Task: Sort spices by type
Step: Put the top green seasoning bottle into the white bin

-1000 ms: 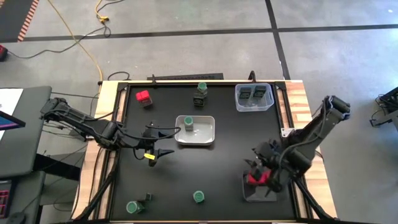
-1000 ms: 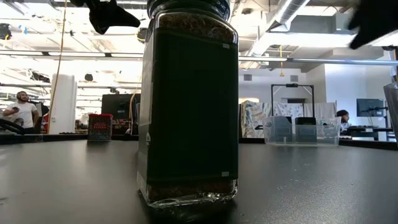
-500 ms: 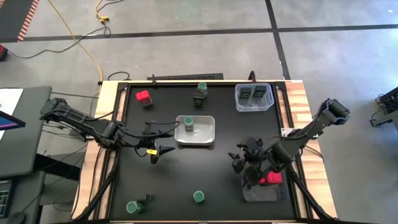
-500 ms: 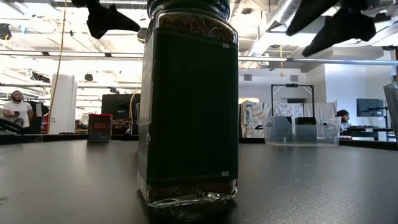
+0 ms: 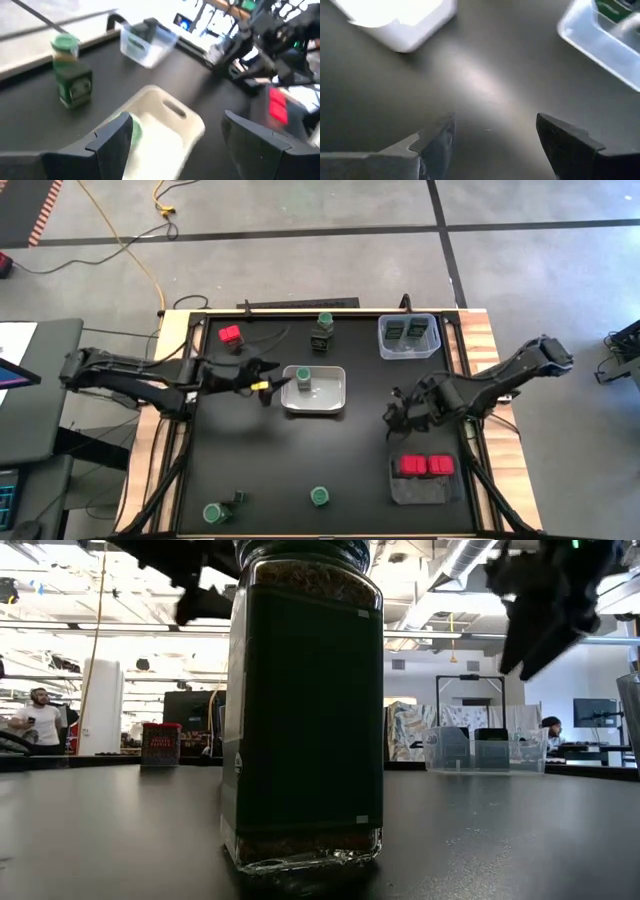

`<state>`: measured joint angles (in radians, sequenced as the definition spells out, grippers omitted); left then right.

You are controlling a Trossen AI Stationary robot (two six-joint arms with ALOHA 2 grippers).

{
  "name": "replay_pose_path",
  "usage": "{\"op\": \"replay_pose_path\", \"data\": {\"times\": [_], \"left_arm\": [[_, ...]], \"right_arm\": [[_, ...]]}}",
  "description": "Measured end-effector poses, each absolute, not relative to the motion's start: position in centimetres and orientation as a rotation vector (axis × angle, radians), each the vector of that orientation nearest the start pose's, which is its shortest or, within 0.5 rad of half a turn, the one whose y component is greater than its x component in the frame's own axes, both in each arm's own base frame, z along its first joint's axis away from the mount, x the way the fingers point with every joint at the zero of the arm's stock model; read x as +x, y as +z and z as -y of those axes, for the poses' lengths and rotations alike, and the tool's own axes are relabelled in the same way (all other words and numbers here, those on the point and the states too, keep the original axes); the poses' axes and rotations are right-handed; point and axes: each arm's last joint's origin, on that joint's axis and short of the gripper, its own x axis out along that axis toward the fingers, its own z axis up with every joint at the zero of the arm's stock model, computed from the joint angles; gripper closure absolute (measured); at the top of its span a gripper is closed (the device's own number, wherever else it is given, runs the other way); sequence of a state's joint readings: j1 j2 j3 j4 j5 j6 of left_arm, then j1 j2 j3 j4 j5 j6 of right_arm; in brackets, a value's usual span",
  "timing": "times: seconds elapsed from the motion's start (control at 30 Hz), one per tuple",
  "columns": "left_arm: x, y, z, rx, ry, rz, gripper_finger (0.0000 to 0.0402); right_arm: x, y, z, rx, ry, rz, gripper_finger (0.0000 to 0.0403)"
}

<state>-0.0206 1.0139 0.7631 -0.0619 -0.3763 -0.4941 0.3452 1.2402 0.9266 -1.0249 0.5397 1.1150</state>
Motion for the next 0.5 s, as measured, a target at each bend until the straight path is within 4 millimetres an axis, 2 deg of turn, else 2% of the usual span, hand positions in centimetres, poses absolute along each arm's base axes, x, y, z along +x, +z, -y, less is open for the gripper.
{"op": "replay_pose_path", "data": {"times": [0.13, 0.3, 0.5], "left_arm": [[24.6, 29.3, -2.8, -0.387, 0.424, -0.127, 0.0111], [28.2, 29.0, -5.8, -0.356, 0.501, -0.163, 0.0111], [32.6, 30.7, -10.7, -0.352, 0.610, -0.230, 0.0111]], "right_arm": [[17.6, 23.2, -3.1, 0.456, -0.763, -0.875, 0.0097], [15.3, 22.8, -0.6, 0.526, -0.670, -0.742, 0.0097], [13.3, 23.3, 1.8, 0.502, -0.640, -0.620, 0.0096]]}}
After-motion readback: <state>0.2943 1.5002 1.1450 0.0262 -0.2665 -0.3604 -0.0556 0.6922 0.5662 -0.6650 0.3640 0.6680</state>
